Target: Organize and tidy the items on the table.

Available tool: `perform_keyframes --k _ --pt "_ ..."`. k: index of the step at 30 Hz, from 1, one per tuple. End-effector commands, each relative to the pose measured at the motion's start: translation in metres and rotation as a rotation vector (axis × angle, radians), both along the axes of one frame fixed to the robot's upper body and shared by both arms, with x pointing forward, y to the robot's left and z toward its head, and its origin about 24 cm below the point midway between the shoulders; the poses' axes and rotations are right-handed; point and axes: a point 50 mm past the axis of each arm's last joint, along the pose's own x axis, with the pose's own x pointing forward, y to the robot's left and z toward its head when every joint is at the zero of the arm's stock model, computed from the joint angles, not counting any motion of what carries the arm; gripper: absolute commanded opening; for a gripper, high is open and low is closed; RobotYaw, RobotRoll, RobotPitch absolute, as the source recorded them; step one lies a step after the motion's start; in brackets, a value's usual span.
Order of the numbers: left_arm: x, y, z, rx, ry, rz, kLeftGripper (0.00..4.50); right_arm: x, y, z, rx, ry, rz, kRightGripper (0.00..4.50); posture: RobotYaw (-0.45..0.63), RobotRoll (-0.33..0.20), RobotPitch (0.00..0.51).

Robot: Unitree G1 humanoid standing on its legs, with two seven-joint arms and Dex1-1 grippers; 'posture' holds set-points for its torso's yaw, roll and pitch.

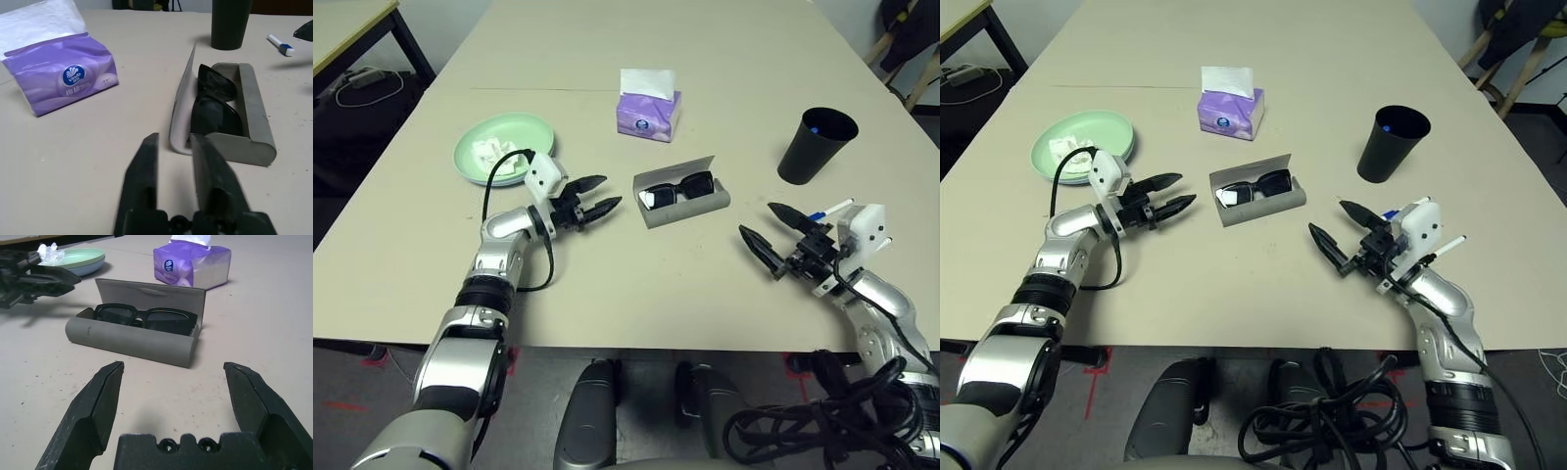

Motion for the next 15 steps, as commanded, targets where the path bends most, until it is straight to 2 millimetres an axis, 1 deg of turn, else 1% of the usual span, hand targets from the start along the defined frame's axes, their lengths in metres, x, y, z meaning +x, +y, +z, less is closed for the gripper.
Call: perform_keyframes --k 1,5,7,11,15 --pt "0.007 0.001 -0.002 -0.017 0.046 0.044 0.05 -0.001 0.006 0.005 0.017 0.003 0.017 4.5 0.09 0.0 0.133" --pt "0.021 0.002 0.004 -0.1 0.087 0.212 0.05 -0.002 0.013 0.008 0.027 -0.001 0.028 4.5 0.09 0.0 0.13" --pt "0.026 0.0 0.005 -0.105 0.095 0.263 0.05 -0.002 0.013 0.009 0.03 -0.002 0.03 4.5 0.09 0.0 0.128" --pt "0.032 -0.012 0.008 -0.107 0.099 0.298 0.05 -0.002 0.011 0.01 0.03 -0.001 0.029 4.5 0.08 0.0 0.127" --pt "0.034 -0.029 0.008 -0.076 0.107 0.265 0.05 -0.001 0.008 0.013 0.03 -0.005 0.023 4.5 0.07 0.0 0.125"
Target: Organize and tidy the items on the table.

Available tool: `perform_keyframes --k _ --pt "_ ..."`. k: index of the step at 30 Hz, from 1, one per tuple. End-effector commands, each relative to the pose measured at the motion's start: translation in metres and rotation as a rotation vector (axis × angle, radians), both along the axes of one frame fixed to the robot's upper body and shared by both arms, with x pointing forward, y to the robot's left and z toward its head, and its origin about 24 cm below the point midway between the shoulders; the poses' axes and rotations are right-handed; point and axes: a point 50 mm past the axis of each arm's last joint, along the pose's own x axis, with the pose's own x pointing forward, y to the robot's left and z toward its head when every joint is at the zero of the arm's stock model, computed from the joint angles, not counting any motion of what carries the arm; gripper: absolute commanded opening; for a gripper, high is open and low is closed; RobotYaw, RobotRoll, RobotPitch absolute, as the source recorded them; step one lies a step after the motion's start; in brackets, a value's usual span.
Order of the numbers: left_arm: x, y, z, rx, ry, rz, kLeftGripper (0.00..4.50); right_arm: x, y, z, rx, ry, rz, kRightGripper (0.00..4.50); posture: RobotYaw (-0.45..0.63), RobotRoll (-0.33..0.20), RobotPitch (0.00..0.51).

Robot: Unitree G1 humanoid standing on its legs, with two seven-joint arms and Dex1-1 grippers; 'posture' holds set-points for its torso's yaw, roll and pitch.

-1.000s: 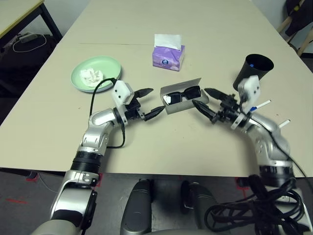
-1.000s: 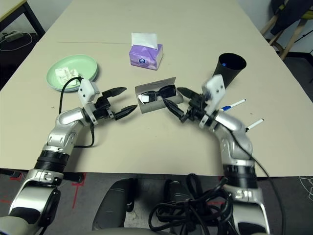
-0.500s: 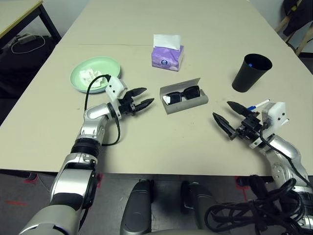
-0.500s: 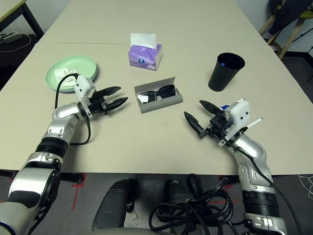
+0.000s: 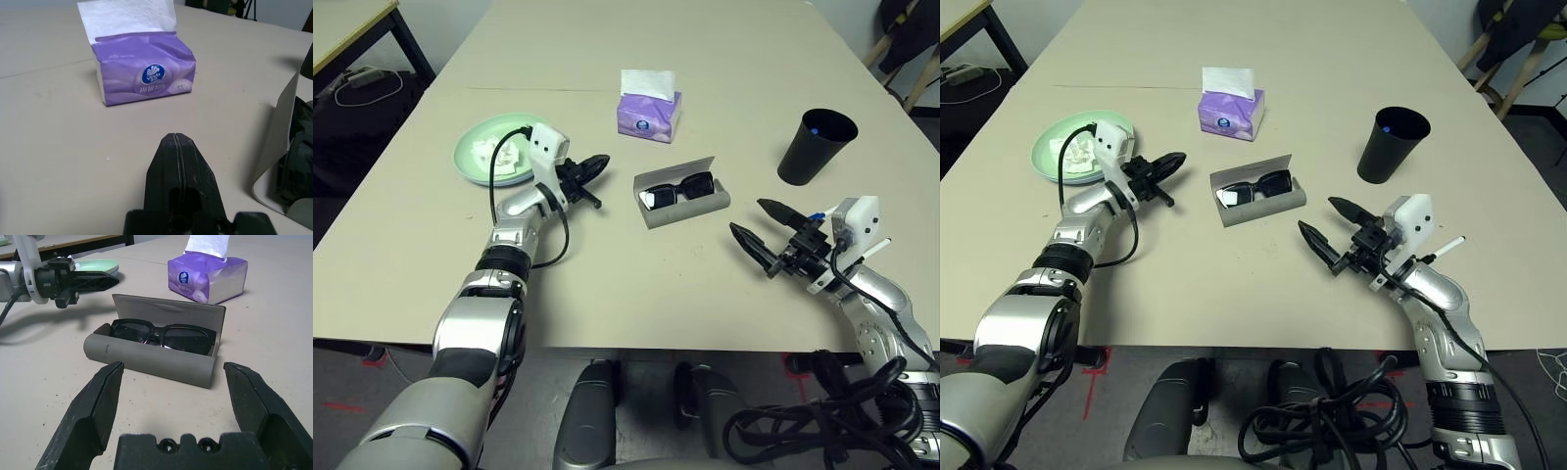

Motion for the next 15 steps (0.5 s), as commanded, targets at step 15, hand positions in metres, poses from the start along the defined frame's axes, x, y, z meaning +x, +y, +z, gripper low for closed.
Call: perform_keyframes --k 15 --pt "-0.01 -0.037 -0.019 0.053 0.104 -0.25 0.05 -0.002 -0.008 -0.003 -0.029 0.041 -0.015 4.5 0.06 0.0 0.125"
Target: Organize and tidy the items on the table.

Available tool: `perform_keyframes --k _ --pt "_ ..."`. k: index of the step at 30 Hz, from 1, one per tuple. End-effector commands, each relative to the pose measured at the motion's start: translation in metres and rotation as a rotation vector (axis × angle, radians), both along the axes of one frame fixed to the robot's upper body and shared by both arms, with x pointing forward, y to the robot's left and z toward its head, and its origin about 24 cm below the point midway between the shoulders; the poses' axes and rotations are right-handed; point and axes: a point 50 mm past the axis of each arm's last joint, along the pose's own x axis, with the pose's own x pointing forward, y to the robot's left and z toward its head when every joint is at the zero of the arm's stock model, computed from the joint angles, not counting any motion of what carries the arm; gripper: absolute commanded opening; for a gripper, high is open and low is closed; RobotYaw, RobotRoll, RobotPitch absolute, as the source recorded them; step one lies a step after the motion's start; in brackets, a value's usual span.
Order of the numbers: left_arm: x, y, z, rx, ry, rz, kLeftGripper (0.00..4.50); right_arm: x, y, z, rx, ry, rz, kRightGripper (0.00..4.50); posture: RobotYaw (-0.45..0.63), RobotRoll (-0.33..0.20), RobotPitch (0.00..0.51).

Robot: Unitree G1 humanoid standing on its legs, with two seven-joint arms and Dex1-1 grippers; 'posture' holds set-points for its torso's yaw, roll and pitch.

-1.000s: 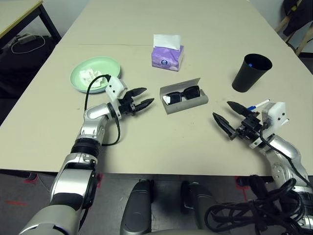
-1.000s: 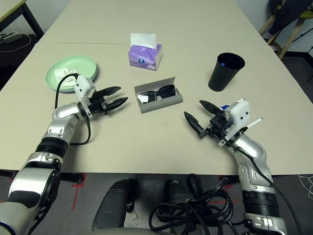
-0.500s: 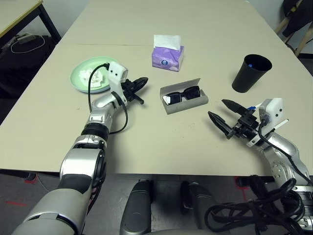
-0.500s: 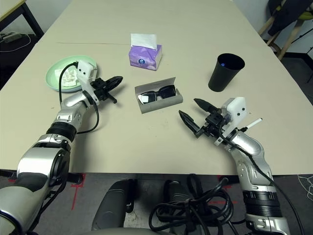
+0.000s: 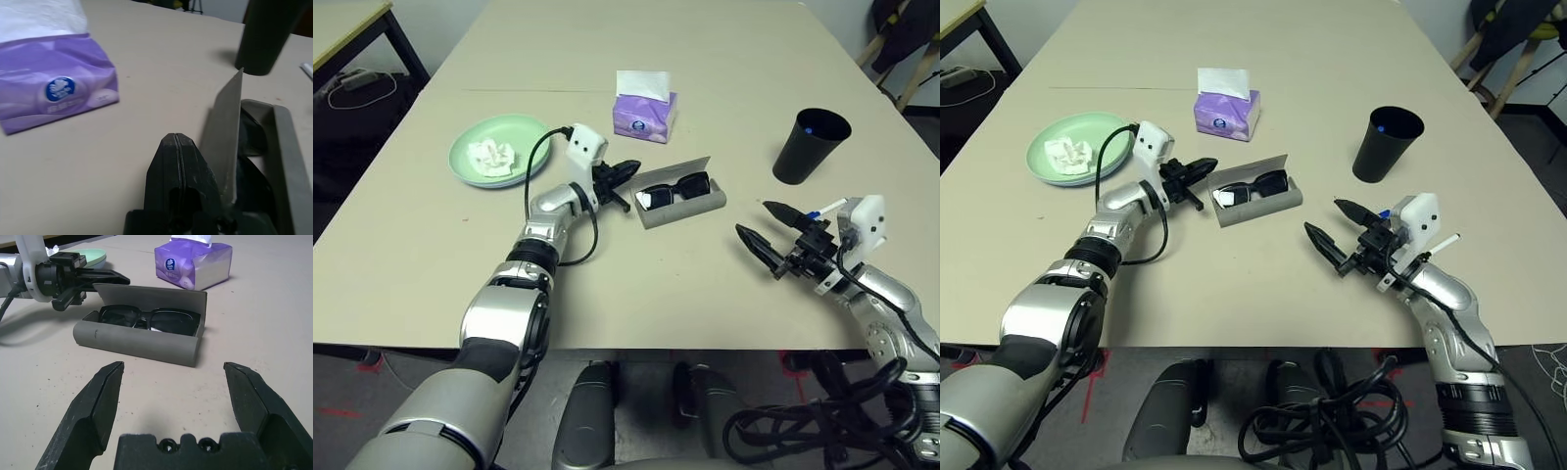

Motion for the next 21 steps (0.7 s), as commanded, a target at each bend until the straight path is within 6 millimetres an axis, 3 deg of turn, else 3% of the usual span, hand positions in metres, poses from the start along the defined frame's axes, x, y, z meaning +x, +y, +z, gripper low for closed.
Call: perform_keyframes --k 1,14,21 --pt "-0.006 -0.001 -0.014 0.015 0.07 -0.048 0.05 0.0 0.0 0.001 -0.023 -0.003 0.013 4.5 0.05 0.0 0.125" --pt "-0.03 0.017 -0.034 0.113 0.154 -0.246 0.05 0.006 -0.012 -0.01 -0.019 0.003 0.006 4.5 0.06 0.0 0.126" --pt "-0.029 0.017 -0.028 0.147 0.104 -0.248 0.05 0.009 -0.016 -0.007 -0.038 -0.016 0.009 4.5 0.05 0.0 0.12"
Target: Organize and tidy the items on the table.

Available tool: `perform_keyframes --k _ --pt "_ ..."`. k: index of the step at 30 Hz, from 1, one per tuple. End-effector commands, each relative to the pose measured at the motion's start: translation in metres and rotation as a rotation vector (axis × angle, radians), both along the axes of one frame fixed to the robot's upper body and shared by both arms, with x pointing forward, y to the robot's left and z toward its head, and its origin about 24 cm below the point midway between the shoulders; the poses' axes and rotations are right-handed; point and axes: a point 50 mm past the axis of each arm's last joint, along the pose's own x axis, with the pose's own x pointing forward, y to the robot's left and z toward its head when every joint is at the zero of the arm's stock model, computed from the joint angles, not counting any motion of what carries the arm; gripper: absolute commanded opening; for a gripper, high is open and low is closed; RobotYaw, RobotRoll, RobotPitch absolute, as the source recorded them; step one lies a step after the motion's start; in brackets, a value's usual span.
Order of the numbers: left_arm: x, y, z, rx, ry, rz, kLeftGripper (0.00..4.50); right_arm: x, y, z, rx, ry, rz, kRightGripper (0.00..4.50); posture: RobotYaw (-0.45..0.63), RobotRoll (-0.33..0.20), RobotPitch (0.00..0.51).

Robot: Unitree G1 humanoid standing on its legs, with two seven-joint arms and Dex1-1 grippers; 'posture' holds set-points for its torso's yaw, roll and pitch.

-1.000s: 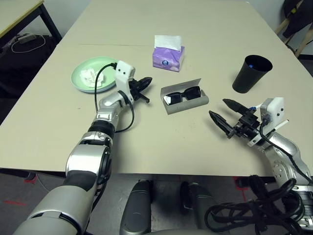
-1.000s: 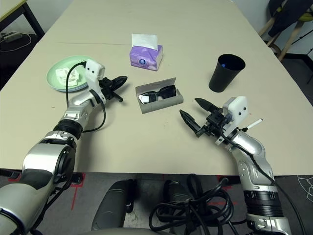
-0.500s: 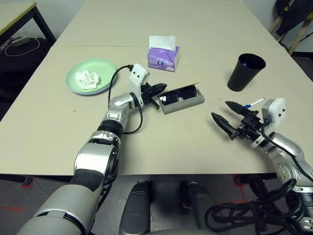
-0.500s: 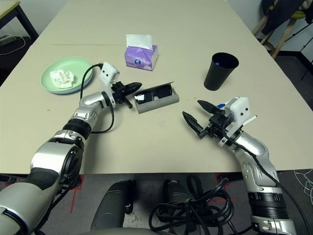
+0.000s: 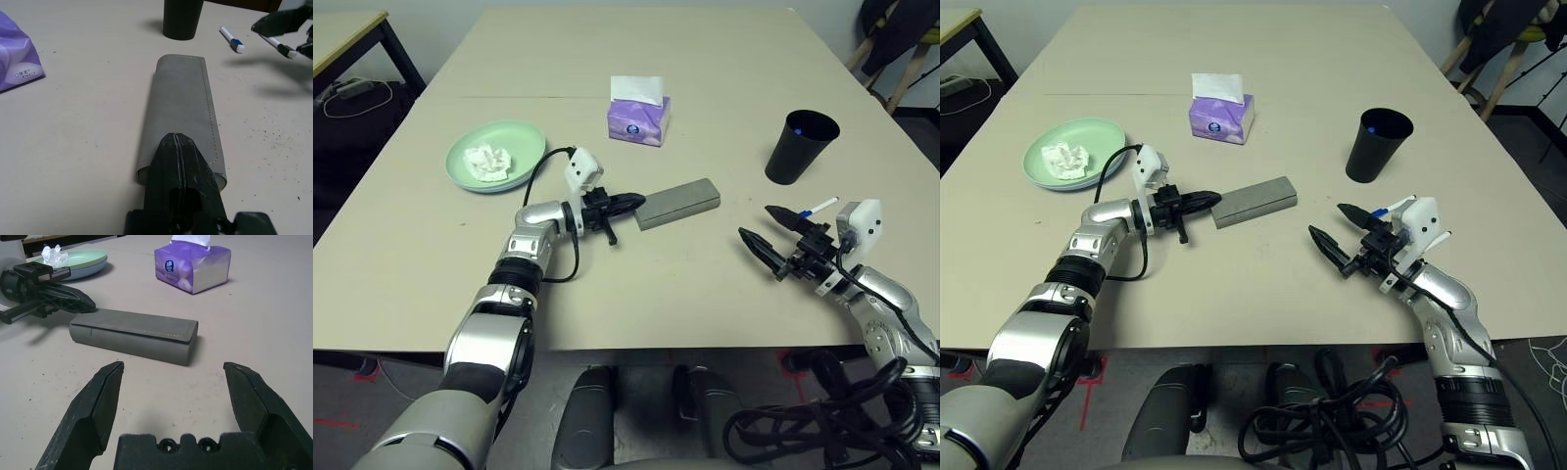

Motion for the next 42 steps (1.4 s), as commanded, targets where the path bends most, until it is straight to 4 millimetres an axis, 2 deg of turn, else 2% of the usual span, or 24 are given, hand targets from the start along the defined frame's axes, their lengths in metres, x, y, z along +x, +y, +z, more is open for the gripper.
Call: perform_keyframes --k 1,4,6,9,13,17,19,20,25,30,35,42 --pt "0.001 0.001 -0.002 0.017 -0.017 0.023 0.05 0.001 -0.005 0.001 -0.021 -0.007 -0.001 4.5 0.05 0.0 0.121" --pt "0.01 0.003 0.022 -0.064 -0.076 0.057 0.05 0.004 -0.007 0.004 -0.033 0.016 0.011 4.5 0.04 0.0 0.124" --pt "0.01 0.003 0.035 -0.101 -0.095 0.006 0.05 0.007 -0.007 0.008 -0.04 0.041 0.024 4.5 0.04 0.0 0.126" --pt "0.002 -0.005 0.042 -0.101 -0.109 -0.121 0.65 0.013 -0.009 0.017 -0.073 0.073 0.054 4.5 0.05 0.0 0.128" --pt "-0.011 -0.017 0.037 -0.072 -0.115 -0.221 2.13 0.015 -0.013 0.019 -0.134 0.267 0.115 4.5 0.05 0.0 0.13" --pt "-0.023 -0.026 0.03 -0.071 -0.098 -0.26 3.7 0.024 -0.012 0.043 -0.091 0.326 0.18 4.5 0.05 0.0 0.13" --pt "-0.029 -0.028 0.025 -0.061 -0.099 -0.278 4.48 0.025 -0.012 0.053 -0.133 0.33 0.231 4.5 0.06 0.0 0.134" --pt "-0.031 -0.029 0.023 -0.056 -0.096 -0.283 4.48 0.024 -0.013 0.056 -0.169 0.335 0.258 4.5 0.06 0.0 0.137" --pt "-0.04 -0.03 0.014 -0.033 -0.074 -0.275 4.48 0.021 -0.03 0.073 -0.66 0.262 0.433 4.5 0.05 0.0 0.157" --pt "-0.044 -0.031 0.009 -0.022 -0.072 -0.246 4.48 0.024 -0.043 0.089 -1.036 0.224 0.596 4.5 0.05 0.0 0.18" --pt "-0.048 -0.035 0.01 -0.048 -0.081 -0.224 4.48 0.029 -0.049 0.092 -1.271 0.183 0.724 4.5 0.07 0.0 0.199" --pt "-0.051 -0.036 0.012 -0.06 -0.086 -0.203 4.48 0.029 -0.064 0.087 -1.493 0.26 0.851 4.5 0.1 0.0 0.219"
